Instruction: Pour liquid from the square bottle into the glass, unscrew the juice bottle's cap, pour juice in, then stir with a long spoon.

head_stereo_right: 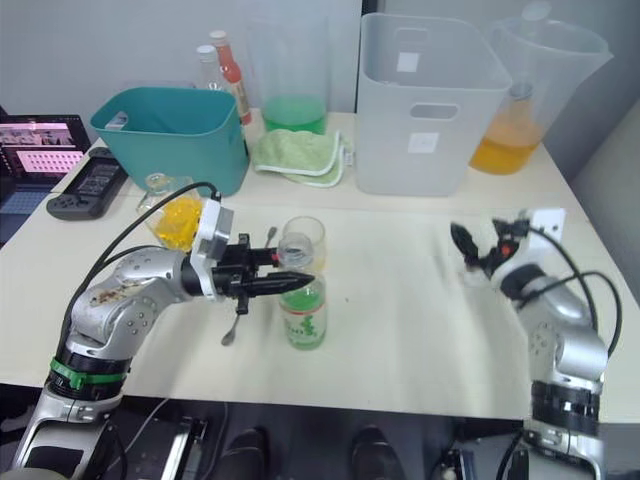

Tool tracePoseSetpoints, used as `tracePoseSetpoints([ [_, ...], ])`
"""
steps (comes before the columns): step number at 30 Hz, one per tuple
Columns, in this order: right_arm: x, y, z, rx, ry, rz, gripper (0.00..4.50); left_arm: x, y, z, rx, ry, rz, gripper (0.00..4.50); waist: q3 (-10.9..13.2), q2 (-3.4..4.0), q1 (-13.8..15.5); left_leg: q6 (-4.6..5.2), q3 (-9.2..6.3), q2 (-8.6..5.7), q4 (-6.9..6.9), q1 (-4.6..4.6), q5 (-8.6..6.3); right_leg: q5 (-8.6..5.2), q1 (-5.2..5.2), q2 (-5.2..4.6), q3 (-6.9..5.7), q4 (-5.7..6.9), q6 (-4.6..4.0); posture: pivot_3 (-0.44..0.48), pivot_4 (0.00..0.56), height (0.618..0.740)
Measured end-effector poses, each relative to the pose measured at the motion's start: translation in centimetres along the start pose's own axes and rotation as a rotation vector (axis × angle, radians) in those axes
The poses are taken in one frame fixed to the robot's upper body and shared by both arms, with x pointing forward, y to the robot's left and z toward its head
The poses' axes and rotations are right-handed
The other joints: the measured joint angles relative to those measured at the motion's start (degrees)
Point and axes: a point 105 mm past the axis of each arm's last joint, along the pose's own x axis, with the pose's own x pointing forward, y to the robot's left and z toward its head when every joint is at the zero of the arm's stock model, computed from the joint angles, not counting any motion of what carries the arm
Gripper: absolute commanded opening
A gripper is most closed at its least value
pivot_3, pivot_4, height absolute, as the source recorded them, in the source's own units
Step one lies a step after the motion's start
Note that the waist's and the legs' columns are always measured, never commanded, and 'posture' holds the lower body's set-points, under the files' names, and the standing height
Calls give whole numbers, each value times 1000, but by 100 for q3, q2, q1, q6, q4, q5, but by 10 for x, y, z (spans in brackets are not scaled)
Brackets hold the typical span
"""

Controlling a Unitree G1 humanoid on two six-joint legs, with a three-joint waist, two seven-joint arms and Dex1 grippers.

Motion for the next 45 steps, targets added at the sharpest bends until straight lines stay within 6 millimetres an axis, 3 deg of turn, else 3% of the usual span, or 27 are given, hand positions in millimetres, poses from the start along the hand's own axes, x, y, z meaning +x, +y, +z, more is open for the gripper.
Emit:
tracePoseSetpoints([
  [3, 3, 33, 33, -69, 6, 223, 4492, -14, 5, 2, 15, 27, 26, 1505, 2, 3, 16, 0, -1, 0, -7, -5, 0, -3, -5, 0, 0, -2, 2, 0, 150, 733],
  [6, 0, 71, 46, -85, 33, 443, 4492, -29, 9, 6, 35, 45, 60, 1505, 2, 2, 16, 1, 0, 0, -11, -7, -1, -5, -6, 0, 0, -5, 3, 0, 150, 733],
  [10, -9, 103, 44, -81, 112, 654, 4492, -53, 9, 11, 31, 63, 116, 1505, 6, -1, 18, 1, -1, 1, -4, -21, -1, -5, -17, -1, -1, -4, 2, 0, 150, 733],
  [13, -18, 113, 43, -77, 157, 752, 4492, -73, 7, 26, 50, 77, 168, 1505, 12, -5, 22, 1, -1, 1, -3, -24, -1, -6, -21, -1, -1, -4, 3, 0, 150, 733],
  [19, -33, 146, 33, -112, 234, 945, 4492, -87, 24, 56, 154, 64, 328, 1505, 14, -9, 63, 0, 0, 1, 1, -24, -1, -15, -20, -2, -1, -6, 18, 0, 150, 733],
  [27, -43, 163, 19, -40, 247, 985, 4492, -86, 72, 65, 289, 104, 534, 1505, 15, -11, 121, 0, -1, 1, -6, -25, -1, -4, -23, 0, -1, -4, 0, 0, 150, 733],
  [36, -54, 178, 7, -13, 237, 920, 4492, -54, 103, 32, 418, 214, 532, 1505, 15, -12, 204, 0, 0, 0, 2, -33, 0, -3, -24, 0, -1, -5, -1, 0, 150, 733],
  [39, -56, 175, 5, -15, 237, 876, 4492, -43, 109, 20, 463, 245, 524, 1505, 15, -12, 209, 0, 0, 0, 1, -33, 0, -3, -25, 0, -1, -3, -1, 0, 150, 733],
  [45, -65, 163, -3, -20, 262, 776, 4492, -24, 126, 23, 673, 286, 544, 1505, 15, -14, 240, 0, -1, 0, 4, -32, 0, -3, -24, 1, -1, -3, 0, 0, 150, 733],
])
